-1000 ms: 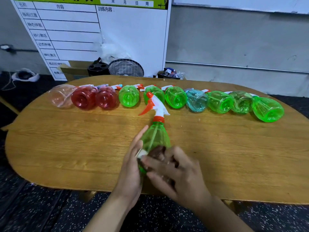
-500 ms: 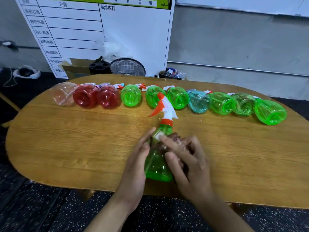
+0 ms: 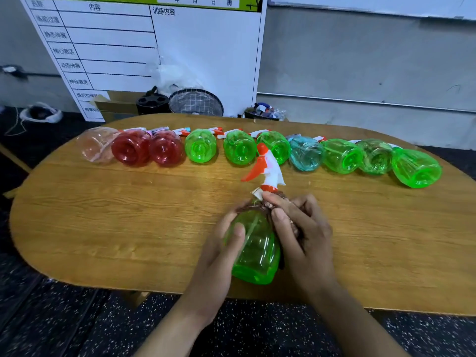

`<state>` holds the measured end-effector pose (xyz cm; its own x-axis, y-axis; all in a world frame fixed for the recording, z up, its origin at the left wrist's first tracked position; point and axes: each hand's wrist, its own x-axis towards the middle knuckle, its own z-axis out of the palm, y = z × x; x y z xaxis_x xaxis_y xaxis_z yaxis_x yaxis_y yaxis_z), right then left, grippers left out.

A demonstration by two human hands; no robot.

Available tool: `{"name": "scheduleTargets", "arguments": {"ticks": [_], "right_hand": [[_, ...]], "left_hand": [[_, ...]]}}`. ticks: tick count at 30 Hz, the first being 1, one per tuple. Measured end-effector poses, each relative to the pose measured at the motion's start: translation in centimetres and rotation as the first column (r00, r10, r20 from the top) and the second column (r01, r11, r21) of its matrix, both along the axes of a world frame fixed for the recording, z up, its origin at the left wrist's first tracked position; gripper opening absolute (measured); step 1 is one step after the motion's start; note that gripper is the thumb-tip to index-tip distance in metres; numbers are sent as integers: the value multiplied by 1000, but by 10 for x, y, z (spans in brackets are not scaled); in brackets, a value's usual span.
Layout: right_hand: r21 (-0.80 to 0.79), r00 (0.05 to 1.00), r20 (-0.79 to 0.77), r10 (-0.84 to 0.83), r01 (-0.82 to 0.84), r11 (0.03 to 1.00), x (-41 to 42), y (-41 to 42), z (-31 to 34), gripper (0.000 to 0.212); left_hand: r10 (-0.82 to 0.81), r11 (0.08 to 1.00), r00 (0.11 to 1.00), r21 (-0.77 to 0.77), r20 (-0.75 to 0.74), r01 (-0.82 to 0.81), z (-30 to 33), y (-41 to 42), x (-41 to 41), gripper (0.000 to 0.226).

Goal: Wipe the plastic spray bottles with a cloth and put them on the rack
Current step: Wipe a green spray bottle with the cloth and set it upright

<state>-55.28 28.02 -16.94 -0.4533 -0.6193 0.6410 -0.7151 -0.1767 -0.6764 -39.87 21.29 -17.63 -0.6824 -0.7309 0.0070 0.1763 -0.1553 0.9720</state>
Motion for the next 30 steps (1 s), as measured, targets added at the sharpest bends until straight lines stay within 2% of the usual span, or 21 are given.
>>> {"name": "scheduleTargets", "arguments": {"ticks": [3, 5, 9, 13, 17, 19, 22, 24, 27, 29, 30], "right_hand": [[22, 999, 32, 39, -39, 999, -2, 2, 2, 32], [-6, 991, 119, 57, -57, 998, -1, 1, 2, 32], [-59, 937, 345, 57, -39, 998, -1, -4, 0, 34], [-45, 938, 340, 74, -62, 997, 1, -3, -2, 34], [2, 944, 323, 68, -73, 997, 1, -5, -1, 32], [39, 964, 258, 61, -74, 997, 2, -4, 0, 33], [98, 997, 3, 77, -77, 992, 9, 2, -2, 34], [116, 972, -185, 144, -124, 986, 17, 7, -7, 34], [90, 870, -446, 213, -193, 977, 22, 11, -12, 32], [49, 832, -521, 192, -196, 979, 21, 12, -12, 31], [30, 850, -494, 182, -192, 981, 20, 12, -12, 31]], "left_hand": [[-68, 997, 997, -27, -24, 68, 4, 3, -1, 78], [-64, 998, 997, -12, -53, 63, 6, 5, -4, 83], [2, 999, 995, 48, -99, 3, 2, 3, -7, 71], [-31, 998, 995, 55, -99, 36, -2, 5, -4, 54], [14, 999, 998, -33, -55, -16, -9, 5, -6, 48], [58, 998, 998, -37, -39, -59, -10, 3, -7, 48], [102, 994, 995, -40, -16, -102, -11, -3, -2, 44], [127, 991, 992, -28, -16, -127, -6, -6, 2, 41], [124, 992, 990, 27, -64, -123, 5, -5, 4, 44], [137, 990, 987, 32, -79, -135, 8, -4, 5, 47], [138, 990, 987, 18, -78, -137, 8, -4, 4, 45]]}}
